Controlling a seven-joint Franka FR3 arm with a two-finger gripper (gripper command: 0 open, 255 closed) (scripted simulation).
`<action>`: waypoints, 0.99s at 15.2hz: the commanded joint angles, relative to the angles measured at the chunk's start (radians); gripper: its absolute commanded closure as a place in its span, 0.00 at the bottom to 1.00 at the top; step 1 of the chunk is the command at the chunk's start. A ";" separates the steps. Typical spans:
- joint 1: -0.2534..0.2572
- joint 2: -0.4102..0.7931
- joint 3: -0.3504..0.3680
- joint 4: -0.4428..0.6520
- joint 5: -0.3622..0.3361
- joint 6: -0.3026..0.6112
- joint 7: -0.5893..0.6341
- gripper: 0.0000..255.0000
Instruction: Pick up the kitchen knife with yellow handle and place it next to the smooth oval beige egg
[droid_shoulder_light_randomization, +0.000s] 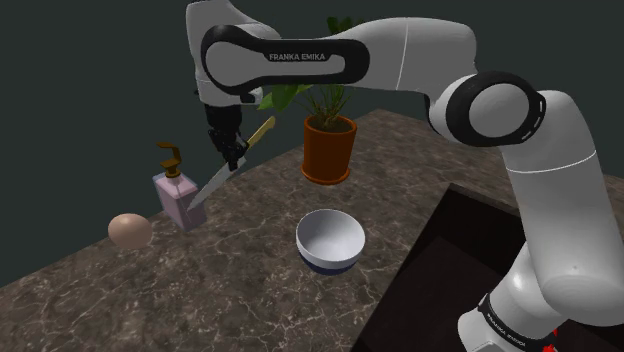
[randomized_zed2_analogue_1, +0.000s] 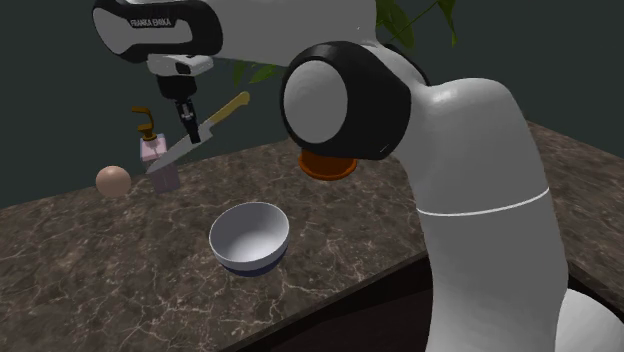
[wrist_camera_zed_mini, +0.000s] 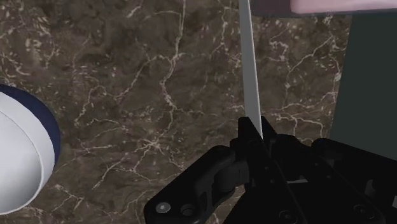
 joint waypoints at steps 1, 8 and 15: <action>0.035 0.054 -0.008 0.070 -0.016 -0.017 0.012 1.00; 0.010 0.043 -0.008 -0.047 -0.016 0.084 0.025 1.00; -0.003 0.051 -0.011 -0.132 -0.023 0.173 0.036 1.00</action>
